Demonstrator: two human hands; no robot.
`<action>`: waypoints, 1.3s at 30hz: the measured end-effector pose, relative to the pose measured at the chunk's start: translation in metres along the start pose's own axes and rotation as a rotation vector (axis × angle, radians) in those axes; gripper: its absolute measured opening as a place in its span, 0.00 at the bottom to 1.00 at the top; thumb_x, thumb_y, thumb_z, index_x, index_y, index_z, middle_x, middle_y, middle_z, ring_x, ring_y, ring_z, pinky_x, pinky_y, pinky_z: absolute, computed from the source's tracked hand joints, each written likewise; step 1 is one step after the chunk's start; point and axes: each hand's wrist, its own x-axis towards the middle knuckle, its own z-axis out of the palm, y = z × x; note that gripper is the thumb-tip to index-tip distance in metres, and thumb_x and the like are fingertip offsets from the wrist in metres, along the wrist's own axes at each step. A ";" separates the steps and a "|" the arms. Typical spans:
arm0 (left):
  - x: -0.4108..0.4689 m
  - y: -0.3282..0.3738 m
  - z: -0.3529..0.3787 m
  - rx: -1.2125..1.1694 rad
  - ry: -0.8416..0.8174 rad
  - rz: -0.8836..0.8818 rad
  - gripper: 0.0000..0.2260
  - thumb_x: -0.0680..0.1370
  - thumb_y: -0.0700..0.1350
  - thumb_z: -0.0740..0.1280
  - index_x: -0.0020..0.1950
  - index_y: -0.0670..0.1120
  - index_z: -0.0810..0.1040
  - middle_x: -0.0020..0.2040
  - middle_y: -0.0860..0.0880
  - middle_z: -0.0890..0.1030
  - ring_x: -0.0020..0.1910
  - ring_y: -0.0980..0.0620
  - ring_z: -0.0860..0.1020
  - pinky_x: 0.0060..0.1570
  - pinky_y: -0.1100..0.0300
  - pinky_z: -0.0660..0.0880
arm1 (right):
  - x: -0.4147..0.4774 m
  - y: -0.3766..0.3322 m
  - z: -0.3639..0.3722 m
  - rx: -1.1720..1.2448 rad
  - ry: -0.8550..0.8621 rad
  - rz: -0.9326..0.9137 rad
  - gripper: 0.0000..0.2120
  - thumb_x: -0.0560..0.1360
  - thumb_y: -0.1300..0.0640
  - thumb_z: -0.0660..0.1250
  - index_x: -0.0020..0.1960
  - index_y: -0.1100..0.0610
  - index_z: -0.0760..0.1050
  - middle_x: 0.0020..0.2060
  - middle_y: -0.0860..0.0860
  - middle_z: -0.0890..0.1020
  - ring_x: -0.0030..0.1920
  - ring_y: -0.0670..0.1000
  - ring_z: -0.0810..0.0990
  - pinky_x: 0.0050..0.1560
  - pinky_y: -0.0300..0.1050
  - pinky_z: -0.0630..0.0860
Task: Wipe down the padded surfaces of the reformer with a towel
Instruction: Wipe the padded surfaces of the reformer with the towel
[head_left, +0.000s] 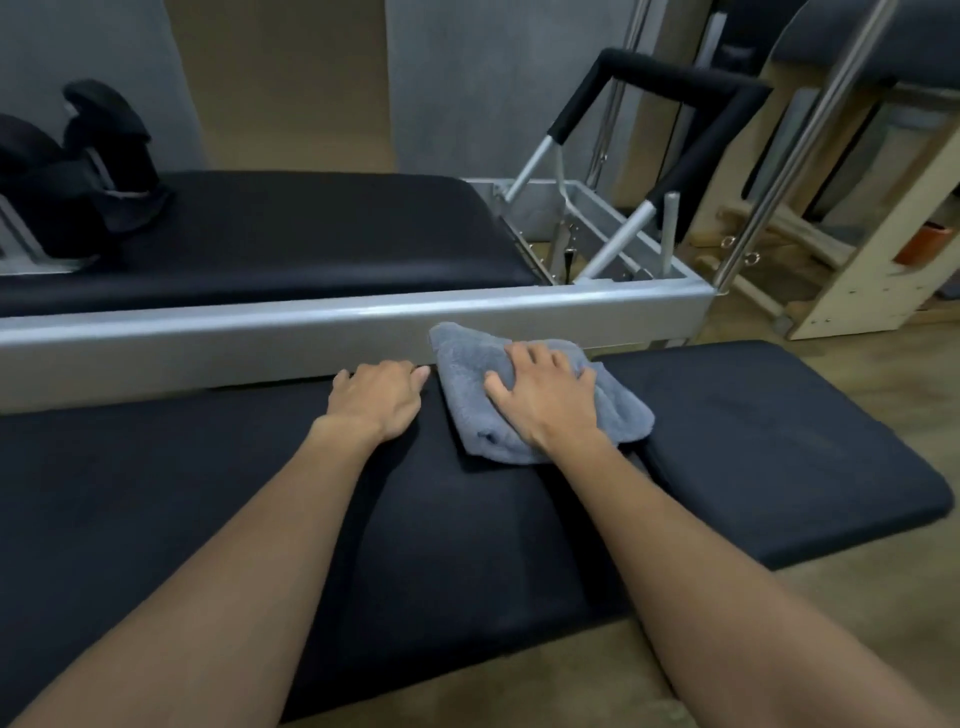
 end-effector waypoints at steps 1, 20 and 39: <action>-0.003 0.001 -0.001 -0.001 -0.011 -0.006 0.22 0.83 0.55 0.46 0.63 0.47 0.74 0.64 0.42 0.77 0.63 0.39 0.73 0.67 0.42 0.61 | -0.015 0.003 -0.002 -0.005 0.009 -0.019 0.25 0.77 0.39 0.52 0.68 0.49 0.68 0.67 0.51 0.73 0.66 0.56 0.69 0.61 0.64 0.63; -0.009 0.124 0.013 -0.129 -0.054 0.203 0.20 0.83 0.56 0.47 0.66 0.49 0.71 0.69 0.49 0.72 0.70 0.44 0.66 0.70 0.33 0.52 | -0.132 0.115 -0.090 -0.193 0.145 0.015 0.21 0.76 0.45 0.52 0.67 0.45 0.68 0.64 0.48 0.73 0.60 0.54 0.73 0.55 0.56 0.72; 0.036 0.169 0.031 -0.072 0.102 0.009 0.14 0.81 0.47 0.56 0.57 0.42 0.77 0.58 0.39 0.79 0.58 0.36 0.76 0.64 0.40 0.66 | 0.048 0.145 -0.014 -0.065 0.004 0.056 0.24 0.79 0.36 0.53 0.69 0.44 0.69 0.70 0.50 0.71 0.70 0.58 0.66 0.65 0.71 0.59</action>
